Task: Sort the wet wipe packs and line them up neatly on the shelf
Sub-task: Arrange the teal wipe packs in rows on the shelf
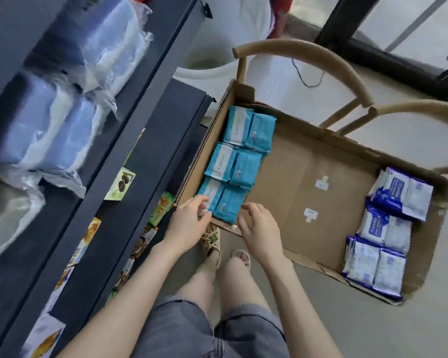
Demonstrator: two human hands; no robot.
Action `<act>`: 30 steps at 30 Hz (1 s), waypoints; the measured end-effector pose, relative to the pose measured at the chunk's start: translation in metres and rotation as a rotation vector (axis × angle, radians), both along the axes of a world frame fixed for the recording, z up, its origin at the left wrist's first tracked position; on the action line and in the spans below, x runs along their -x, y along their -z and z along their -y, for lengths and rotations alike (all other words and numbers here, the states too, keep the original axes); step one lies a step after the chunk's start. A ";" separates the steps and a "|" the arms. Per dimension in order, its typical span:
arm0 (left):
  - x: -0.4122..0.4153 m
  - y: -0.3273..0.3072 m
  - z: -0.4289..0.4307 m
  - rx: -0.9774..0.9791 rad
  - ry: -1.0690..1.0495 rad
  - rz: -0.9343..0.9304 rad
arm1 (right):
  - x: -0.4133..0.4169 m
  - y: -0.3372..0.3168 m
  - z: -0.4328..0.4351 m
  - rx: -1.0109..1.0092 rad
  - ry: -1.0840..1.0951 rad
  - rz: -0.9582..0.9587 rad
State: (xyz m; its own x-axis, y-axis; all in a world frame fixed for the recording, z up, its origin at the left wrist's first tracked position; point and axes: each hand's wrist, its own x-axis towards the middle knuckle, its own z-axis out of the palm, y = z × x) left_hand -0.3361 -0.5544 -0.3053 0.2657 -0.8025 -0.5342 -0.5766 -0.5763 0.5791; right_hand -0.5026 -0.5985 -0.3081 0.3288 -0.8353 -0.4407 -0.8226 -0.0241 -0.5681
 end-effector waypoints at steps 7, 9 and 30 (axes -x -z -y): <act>-0.002 0.104 0.053 -0.195 -0.122 -0.051 | -0.012 0.098 0.053 -0.198 0.140 -0.018; -0.002 0.134 0.061 -0.245 -0.161 -0.048 | -0.014 0.130 0.060 -0.263 0.179 -0.018; 0.006 0.245 0.078 -0.363 -0.293 0.209 | -0.029 0.260 0.045 -0.491 0.785 0.109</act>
